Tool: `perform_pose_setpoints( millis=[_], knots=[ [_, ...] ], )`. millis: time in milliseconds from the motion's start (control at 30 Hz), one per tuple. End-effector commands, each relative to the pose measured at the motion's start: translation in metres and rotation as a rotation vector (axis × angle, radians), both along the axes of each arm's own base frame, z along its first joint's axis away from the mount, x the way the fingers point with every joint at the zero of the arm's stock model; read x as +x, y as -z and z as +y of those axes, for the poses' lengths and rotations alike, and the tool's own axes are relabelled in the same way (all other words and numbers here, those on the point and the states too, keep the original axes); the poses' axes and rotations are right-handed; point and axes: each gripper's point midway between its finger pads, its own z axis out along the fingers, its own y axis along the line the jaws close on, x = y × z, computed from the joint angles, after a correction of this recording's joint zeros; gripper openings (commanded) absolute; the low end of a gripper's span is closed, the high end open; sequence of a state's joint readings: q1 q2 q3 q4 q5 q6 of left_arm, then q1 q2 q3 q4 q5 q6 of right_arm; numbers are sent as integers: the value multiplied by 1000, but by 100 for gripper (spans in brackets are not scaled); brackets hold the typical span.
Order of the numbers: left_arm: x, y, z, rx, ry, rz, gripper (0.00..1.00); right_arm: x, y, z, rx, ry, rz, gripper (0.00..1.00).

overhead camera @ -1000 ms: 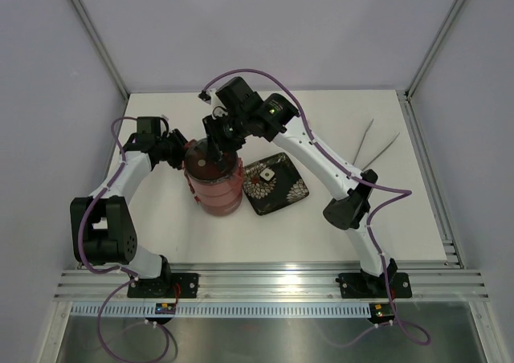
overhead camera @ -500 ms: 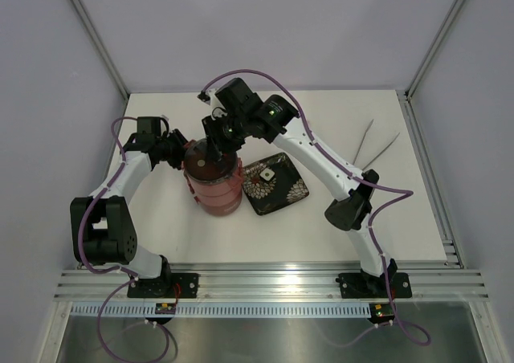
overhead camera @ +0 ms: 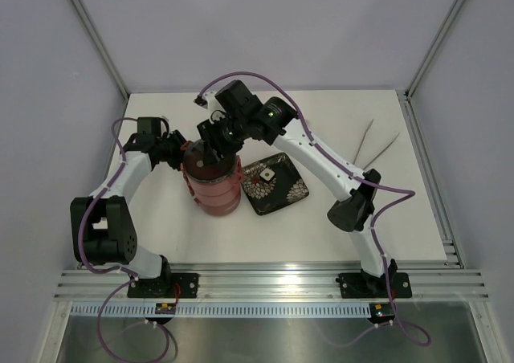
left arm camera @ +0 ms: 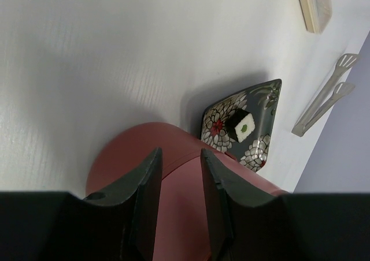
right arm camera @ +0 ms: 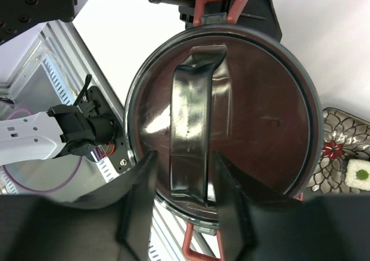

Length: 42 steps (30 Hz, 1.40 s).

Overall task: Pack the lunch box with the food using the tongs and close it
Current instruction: Close the box lid on the packing box.

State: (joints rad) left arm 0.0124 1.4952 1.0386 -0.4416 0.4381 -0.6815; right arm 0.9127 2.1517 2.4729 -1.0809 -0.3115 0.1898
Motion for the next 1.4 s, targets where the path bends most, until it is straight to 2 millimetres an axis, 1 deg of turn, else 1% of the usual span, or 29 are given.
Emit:
perform_pose_setpoints(
  millis=[0,100,167,200,233,267,300,367,400,467,500,567,600,633,667,700,800,833,900,933,1000,1033,1133,1167,1233,1267,1300,1333,1367],
  knots=[
    [0,-13,-4,-5,28,-48,36,-10,30,-10,-117,-20,39,53],
    [0,-11,-4,-4,29,-44,36,-5,21,-10,-108,-6,11,61],
    [-1,-12,-3,0,29,-42,36,-3,17,-10,-105,0,-9,63],
    [-1,-13,-2,9,34,-43,35,-3,14,-10,-101,2,-15,66],
    [1,-18,-1,20,33,-52,35,-1,6,-11,-85,8,-31,67],
    [-1,-17,3,43,23,-38,35,-1,1,-10,-74,11,-35,67],
    [-1,-20,6,60,23,-45,35,-1,-12,-11,-47,16,-53,69],
    [0,-27,15,86,1,-40,35,-1,-23,-11,-21,24,-70,70],
    [0,-30,23,91,-20,-40,35,-2,-35,-13,-1,30,-88,70],
    [0,-38,33,97,-49,-41,34,1,-45,-18,9,55,-115,72],
    [0,-42,42,98,-72,-46,33,0,-56,-23,24,67,-133,72],
    [0,-50,48,104,-89,-58,33,1,-53,-31,-1,101,-133,73],
    [4,-59,51,110,-97,-79,33,-1,-60,-37,3,117,-139,73],
    [6,-63,51,112,-98,-85,33,0,-48,-43,-41,139,-130,74],
    [8,-66,50,109,-96,-91,34,-1,-44,-48,-58,154,-119,78],
    [13,-74,50,100,-103,-107,34,-3,-35,-57,-97,177,-111,79],
    [23,-82,47,71,-106,-131,34,-9,-21,-68,-138,188,-86,82],
    [28,-86,47,69,-106,-149,35,-10,-18,-70,-145,189,-82,83],
    [32,-86,45,48,-104,-148,37,-12,-15,-73,-163,182,-78,84],
    [36,-92,43,39,-99,-163,38,-12,-14,-74,-170,181,-78,85],
    [42,-93,43,31,-99,-161,43,-13,-11,-75,-192,170,-78,86],
    [46,-99,41,24,-92,-179,45,-13,-10,-76,-197,162,-83,86],
    [55,-104,38,9,-84,-191,50,-17,-7,-76,-215,134,-87,87],
    [58,-109,35,7,-78,-204,51,-19,-7,-75,-216,126,-87,87],
    [65,-103,30,-1,-63,-187,53,-25,-5,-72,-224,102,-92,87],
    [68,-106,23,-2,-46,-192,54,-26,-4,-72,-230,96,-94,87],
    [70,-105,18,-4,-27,-187,54,-28,-1,-71,-242,87,-94,87],
    [72,-98,14,-6,-11,-161,54,-28,2,-71,-254,82,-98,87],
    [73,-103,5,1,20,-172,54,-27,3,-72,-265,83,-102,87]
  ],
)
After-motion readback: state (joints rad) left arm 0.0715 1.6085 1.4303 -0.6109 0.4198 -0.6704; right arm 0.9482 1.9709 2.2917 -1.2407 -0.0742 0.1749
